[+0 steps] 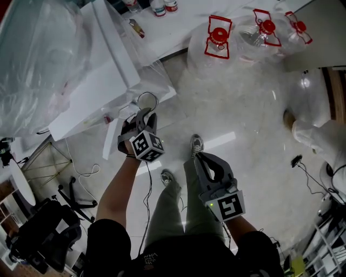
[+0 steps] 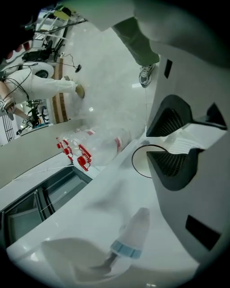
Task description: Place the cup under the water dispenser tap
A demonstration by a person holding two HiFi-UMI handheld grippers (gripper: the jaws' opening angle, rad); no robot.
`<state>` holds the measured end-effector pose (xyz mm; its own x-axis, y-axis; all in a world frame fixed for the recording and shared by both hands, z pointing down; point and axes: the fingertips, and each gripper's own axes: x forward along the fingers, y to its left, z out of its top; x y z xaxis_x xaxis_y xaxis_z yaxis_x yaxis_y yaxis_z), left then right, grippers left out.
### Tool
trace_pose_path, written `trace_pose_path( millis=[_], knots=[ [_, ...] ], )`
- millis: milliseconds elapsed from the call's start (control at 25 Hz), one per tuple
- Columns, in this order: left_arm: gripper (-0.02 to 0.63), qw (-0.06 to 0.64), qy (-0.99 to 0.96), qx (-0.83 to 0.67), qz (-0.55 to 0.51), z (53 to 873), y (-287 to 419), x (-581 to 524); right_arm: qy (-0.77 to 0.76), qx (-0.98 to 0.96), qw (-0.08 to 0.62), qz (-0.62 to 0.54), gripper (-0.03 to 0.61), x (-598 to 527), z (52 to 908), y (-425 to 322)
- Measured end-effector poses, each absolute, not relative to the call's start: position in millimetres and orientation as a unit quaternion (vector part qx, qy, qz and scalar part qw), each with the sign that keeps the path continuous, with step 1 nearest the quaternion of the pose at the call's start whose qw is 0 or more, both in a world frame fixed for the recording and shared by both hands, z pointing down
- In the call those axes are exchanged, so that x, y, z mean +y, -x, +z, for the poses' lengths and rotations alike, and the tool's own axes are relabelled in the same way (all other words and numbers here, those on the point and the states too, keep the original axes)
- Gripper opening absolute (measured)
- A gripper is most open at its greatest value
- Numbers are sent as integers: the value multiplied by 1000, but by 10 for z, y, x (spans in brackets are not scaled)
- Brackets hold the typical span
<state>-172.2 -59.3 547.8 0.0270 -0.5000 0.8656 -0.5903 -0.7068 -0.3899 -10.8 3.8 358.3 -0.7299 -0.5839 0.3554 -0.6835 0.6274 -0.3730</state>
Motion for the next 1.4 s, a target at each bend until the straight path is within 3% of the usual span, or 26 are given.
trace_pose_path(
  millis=[400, 600, 880, 1400],
  knots=[
    [94, 23, -762, -458, 457, 4283, 1590, -128, -357, -902, 96, 222, 46, 513, 3043, 237],
    [41, 21, -783, -485, 389, 3570, 1557, 103, -359, -907, 90, 202, 46, 714, 2639, 311],
    [23, 15, -806, -509, 302, 2524, 1547, 624, -363, -910, 91, 178, 46, 1174, 2050, 388],
    [20, -3, -823, -527, 214, 1279, 1646, 1841, -404, -901, 68, 143, 46, 2066, 1260, 381]
  ],
)
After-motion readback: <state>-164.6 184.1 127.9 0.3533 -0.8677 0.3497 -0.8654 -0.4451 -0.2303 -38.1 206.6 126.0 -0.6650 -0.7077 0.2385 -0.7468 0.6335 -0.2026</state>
